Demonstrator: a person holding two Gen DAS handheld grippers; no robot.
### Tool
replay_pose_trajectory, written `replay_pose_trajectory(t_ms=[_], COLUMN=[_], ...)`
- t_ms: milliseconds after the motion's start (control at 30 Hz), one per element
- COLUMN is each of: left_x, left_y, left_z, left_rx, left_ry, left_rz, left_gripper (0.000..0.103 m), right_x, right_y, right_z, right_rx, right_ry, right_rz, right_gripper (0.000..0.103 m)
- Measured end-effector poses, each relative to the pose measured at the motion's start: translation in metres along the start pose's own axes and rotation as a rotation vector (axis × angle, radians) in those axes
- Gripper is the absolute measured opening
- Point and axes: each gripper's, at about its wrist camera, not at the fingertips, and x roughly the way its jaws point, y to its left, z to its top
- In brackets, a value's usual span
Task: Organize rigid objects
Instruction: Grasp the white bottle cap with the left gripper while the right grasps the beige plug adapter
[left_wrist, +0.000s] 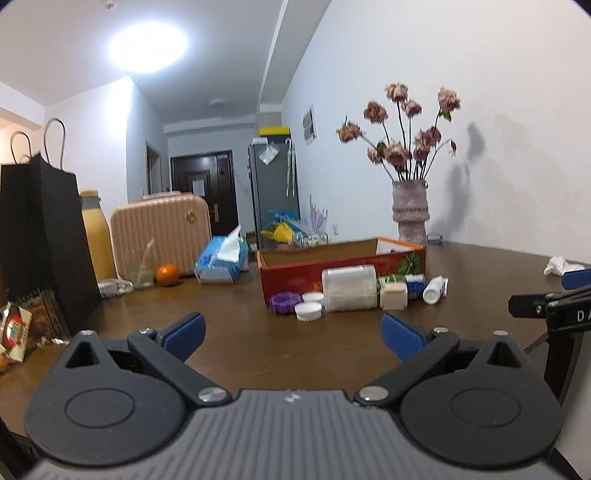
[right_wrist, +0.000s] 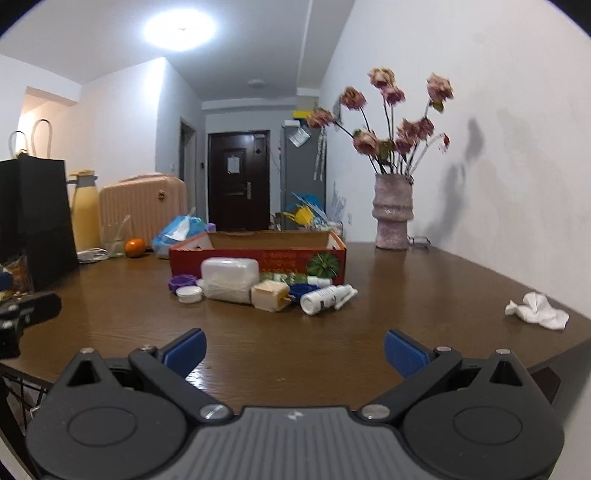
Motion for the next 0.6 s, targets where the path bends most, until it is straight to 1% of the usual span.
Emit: replay_pose_trajectory(t_ms=[133, 200, 267, 333, 433, 600], left_x=[0.028, 0.048, 0.067, 0.087, 0.120, 0.171], left_y=[0.000, 0.001, 0.001, 0.001, 0.003, 0.011], left_z=[-0.002, 0.001, 0.005, 0.009, 0.015, 0.022], left_rx=[-0.026, -0.043, -0.054, -0.052, -0.057, -0.105], left_ry=[0.063, 0.104, 0.134, 0.166, 0.202, 0.278], left_rz=[0.000, 0.002, 0.011, 0.030, 0.034, -0.007], left_gripper=[0.103, 0.103, 0.103, 0.103, 0.103, 0.102], right_x=[0.025, 0.038, 0.052, 0.068, 0.088, 0.125], right_y=[-0.007, -0.008, -0.008, -0.008, -0.007, -0.008], right_z=[0.002, 0.005, 0.009, 0.016, 0.024, 0.036], right_rx=[0.018, 0.021, 0.019, 0.015, 0.005, -0.009], right_ry=[0.039, 0.055, 0.066, 0.077, 0.080, 0.096], right_rz=[0.019, 0.039, 0.056, 0.070, 0.088, 0.089], right_gripper=[0.102, 0.101, 0.095, 0.094, 0.093, 0.092])
